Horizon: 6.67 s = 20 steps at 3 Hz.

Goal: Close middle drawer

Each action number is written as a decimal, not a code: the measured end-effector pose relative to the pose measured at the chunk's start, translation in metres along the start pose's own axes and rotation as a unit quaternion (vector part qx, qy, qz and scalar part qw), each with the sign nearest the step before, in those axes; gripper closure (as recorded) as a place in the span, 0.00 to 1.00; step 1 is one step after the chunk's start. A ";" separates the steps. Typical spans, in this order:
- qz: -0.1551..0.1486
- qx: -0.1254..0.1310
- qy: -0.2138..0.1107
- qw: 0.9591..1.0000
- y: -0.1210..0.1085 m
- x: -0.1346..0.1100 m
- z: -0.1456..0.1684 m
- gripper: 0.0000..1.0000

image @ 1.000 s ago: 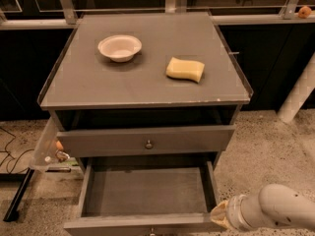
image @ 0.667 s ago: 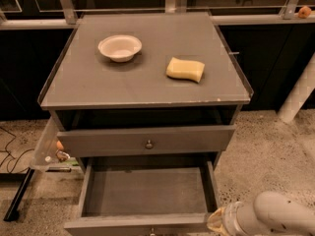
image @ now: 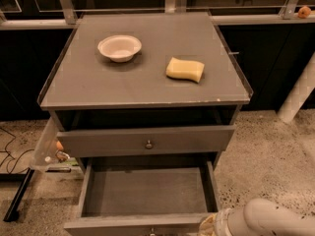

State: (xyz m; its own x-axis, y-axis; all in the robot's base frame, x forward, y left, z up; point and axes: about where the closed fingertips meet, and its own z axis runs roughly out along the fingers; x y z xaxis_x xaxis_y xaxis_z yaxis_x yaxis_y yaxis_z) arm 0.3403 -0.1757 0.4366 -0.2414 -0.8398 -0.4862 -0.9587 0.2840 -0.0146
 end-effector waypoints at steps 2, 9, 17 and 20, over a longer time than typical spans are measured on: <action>-0.016 -0.010 -0.002 1.000 0.012 0.000 0.034 1.00; -0.027 0.004 -0.013 1.000 -0.004 -0.005 0.049 0.19; -0.085 0.016 -0.060 0.994 -0.122 -0.066 0.072 0.03; -0.100 0.009 -0.064 0.993 -0.132 -0.082 0.083 0.00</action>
Offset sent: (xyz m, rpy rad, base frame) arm -0.0061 0.0274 -0.0414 0.0053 -0.0068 0.0531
